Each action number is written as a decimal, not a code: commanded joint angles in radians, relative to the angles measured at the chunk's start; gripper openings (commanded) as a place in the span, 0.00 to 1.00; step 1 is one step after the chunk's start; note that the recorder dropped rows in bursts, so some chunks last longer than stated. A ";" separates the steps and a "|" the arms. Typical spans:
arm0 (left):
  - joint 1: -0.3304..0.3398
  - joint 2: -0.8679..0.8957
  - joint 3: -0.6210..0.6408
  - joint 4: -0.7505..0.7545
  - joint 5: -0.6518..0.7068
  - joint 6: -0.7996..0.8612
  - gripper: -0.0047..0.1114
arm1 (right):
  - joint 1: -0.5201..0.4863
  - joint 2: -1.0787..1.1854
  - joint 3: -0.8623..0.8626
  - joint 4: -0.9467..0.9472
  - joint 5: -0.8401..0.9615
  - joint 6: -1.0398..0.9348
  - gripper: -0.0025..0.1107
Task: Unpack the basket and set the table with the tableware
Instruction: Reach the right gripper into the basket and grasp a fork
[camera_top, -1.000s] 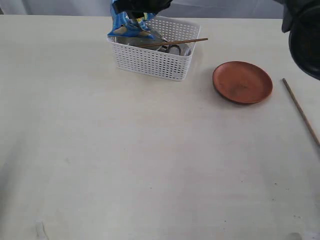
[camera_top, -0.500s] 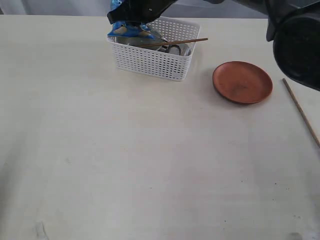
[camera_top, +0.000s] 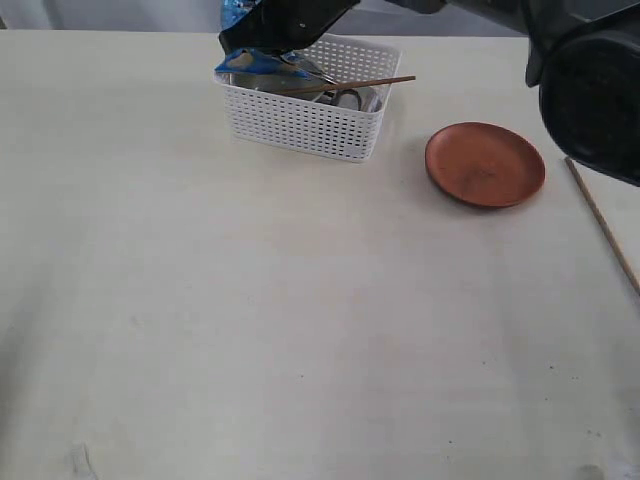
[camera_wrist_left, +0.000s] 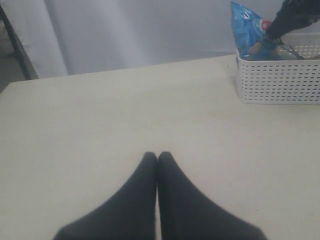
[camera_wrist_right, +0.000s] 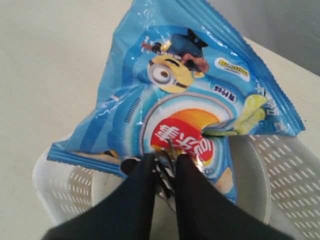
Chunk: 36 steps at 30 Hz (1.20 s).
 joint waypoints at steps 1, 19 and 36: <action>-0.007 -0.002 0.003 -0.006 -0.003 -0.003 0.04 | -0.002 -0.002 -0.004 -0.012 0.007 0.004 0.14; -0.007 -0.002 0.003 -0.006 -0.003 -0.003 0.04 | -0.002 -0.058 -0.004 -0.069 0.057 0.004 0.02; -0.007 -0.002 0.003 -0.006 -0.003 -0.003 0.04 | -0.002 -0.269 -0.004 -0.166 0.120 0.004 0.02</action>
